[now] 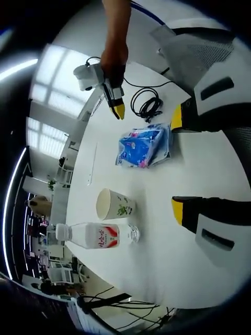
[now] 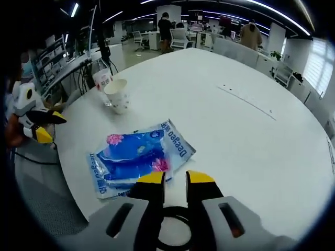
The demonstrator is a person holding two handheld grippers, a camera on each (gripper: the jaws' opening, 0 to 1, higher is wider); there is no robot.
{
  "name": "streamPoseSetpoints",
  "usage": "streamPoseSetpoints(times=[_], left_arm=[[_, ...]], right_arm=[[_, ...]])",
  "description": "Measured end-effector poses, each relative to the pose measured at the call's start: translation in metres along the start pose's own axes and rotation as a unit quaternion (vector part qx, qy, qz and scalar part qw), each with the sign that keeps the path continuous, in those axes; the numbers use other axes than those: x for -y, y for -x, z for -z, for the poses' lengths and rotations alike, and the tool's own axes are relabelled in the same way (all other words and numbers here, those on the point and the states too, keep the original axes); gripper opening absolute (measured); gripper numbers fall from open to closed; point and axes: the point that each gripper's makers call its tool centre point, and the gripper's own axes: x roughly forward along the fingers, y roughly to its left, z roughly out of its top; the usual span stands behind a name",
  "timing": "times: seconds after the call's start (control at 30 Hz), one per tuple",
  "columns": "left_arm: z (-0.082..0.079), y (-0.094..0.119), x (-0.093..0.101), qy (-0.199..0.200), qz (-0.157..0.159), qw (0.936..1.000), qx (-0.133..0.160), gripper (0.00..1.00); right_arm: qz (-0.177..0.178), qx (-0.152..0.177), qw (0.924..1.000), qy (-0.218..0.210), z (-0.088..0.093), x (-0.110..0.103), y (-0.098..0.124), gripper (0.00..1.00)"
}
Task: Arrange the tabletop items into an orderly group along one side of the table until the central work area is clear of visible clutter.
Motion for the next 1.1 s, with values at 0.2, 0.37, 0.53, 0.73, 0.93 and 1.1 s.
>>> streamPoseSetpoints(times=[0.2, 0.37, 0.53, 0.73, 0.93, 1.1], left_arm=[[0.000, 0.001, 0.000, 0.001, 0.001, 1.0000, 0.001, 0.48], [0.000, 0.000, 0.000, 0.001, 0.002, 1.0000, 0.001, 0.48], [0.000, 0.000, -0.001, 0.001, 0.002, 1.0000, 0.000, 0.48], [0.002, -0.001, -0.001, 0.001, 0.003, 1.0000, -0.004, 0.48], [0.002, -0.001, -0.002, 0.002, 0.001, 1.0000, -0.005, 0.48], [0.003, -0.002, -0.002, 0.001, 0.002, 1.0000, -0.007, 0.48]], right_arm=[[-0.017, -0.013, 0.9997, 0.008, -0.003, -0.006, -0.018, 0.13], [-0.028, -0.023, 0.9993, 0.013, -0.004, -0.007, -0.030, 0.12], [-0.038, -0.034, 0.9987, 0.003, -0.003, -0.008, -0.041, 0.11], [-0.048, -0.040, 0.9980, -0.006, 0.001, -0.010, -0.052, 0.05], [-0.054, -0.036, 0.9978, -0.010, 0.003, -0.013, -0.051, 0.00], [-0.056, -0.032, 0.9978, -0.017, 0.007, -0.011, -0.048, 0.00]])
